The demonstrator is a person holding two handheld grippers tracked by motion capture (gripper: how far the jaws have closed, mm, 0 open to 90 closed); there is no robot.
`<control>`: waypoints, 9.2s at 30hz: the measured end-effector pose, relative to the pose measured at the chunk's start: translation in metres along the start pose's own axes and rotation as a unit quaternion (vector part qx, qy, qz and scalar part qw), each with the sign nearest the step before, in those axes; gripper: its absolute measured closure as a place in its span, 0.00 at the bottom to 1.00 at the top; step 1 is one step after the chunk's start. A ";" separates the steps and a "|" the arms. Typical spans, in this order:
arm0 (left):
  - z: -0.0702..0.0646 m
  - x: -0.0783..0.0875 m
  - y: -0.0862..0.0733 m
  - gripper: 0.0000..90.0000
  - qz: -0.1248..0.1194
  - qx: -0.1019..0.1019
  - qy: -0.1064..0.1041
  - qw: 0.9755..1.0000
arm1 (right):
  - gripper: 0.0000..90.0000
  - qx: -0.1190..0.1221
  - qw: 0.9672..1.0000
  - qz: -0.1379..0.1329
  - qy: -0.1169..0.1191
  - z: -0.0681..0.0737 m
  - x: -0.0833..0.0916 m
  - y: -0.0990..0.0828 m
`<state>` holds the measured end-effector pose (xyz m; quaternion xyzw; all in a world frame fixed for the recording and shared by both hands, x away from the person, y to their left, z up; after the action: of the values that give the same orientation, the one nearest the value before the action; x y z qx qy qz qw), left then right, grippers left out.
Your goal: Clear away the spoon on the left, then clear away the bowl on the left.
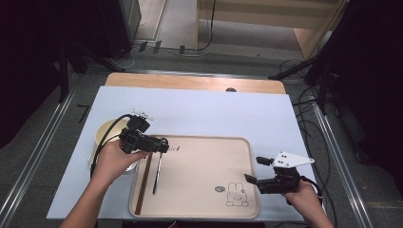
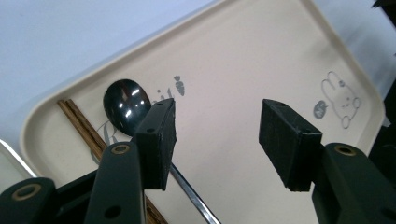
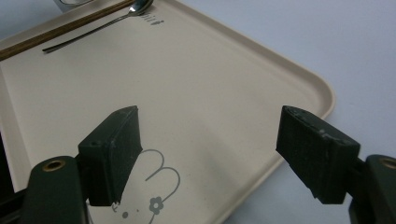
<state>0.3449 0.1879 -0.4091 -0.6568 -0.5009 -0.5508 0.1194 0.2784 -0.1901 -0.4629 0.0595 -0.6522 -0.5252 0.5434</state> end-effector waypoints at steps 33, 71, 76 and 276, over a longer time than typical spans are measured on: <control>0.055 0.077 -0.028 0.41 -0.040 0.056 0.027 0.997 | 0.24 0.001 1.000 0.000 -0.002 0.000 -0.001 0.000; 0.145 0.090 -0.078 0.46 -0.050 0.182 0.123 0.974 | 0.24 0.002 1.000 0.001 -0.001 0.001 -0.001 0.000; 0.154 0.074 -0.077 0.55 -0.034 0.194 0.125 0.972 | 0.24 0.003 1.000 0.002 -0.001 0.000 -0.001 0.000; 0.003 -0.061 -0.012 0.77 0.103 0.046 -0.001 0.994 | 0.24 0.008 1.000 -0.004 0.004 0.001 -0.003 0.002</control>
<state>0.3437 0.1631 -0.4663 -0.6992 -0.4558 -0.5111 0.2051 0.2798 -0.1869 -0.4632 0.0687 -0.6537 -0.5221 0.5435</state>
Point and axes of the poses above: each handheld gripper's, and its own axes: x roughly backward along the jaws, y roughly out of its top, z roughly to its left, the point moved 5 cm from there along -x, roughly forward along the jaws, and after that the axes turned 7 degrees about z, right-handed, at the moved point
